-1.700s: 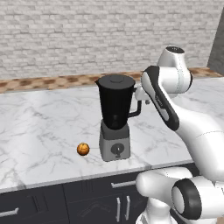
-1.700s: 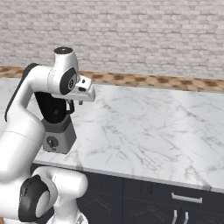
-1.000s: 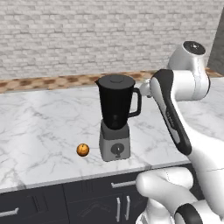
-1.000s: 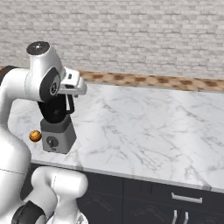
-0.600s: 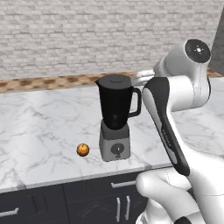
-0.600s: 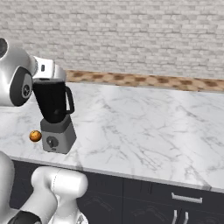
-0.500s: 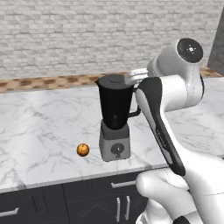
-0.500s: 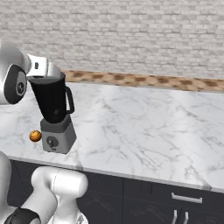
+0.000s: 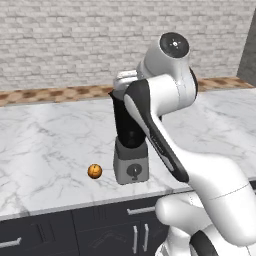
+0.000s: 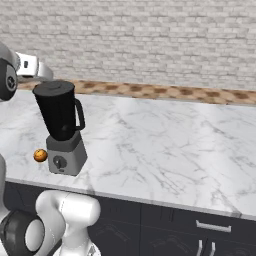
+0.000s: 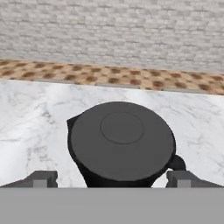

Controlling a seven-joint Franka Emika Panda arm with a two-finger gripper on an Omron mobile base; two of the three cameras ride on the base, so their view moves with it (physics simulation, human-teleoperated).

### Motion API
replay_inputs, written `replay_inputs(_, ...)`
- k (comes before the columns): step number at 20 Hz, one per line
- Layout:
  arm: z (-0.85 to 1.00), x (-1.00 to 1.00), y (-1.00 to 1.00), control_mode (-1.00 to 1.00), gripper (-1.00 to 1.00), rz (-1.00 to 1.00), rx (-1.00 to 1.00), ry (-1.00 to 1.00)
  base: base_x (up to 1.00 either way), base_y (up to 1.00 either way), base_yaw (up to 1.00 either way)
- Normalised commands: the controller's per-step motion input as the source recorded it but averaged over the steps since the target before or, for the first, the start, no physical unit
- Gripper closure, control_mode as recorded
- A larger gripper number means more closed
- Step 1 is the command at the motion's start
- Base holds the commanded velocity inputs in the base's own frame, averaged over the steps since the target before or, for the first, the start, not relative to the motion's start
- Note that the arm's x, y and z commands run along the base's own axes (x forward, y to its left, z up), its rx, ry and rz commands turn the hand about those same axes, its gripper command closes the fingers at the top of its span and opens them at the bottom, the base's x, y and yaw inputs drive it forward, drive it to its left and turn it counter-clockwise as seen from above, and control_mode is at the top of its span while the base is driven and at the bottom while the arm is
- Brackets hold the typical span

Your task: Open the blender lid, put the orange in the blender, close the lid, and start the blender.

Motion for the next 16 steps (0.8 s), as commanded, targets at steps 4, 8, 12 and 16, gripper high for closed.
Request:
replay_inputs(4,-0.42,0.27,-0.03,-1.0,-1.0,0.0,0.0,0.15,0.0,0.0,0.0)
replay_inputs(8,-0.48,0.31,-0.09,-1.0,-1.0,0.0,0.0,0.14,0.0,0.0,0.0)
replay_inputs(12,-0.13,0.31,-0.14,-1.0,-1.0,0.0,0.0,0.08,0.0,0.0,0.0)
replay_inputs(16,0.0,0.37,-0.05,-1.0,-1.0,0.0,0.0,0.11,0.0,0.0,0.0)
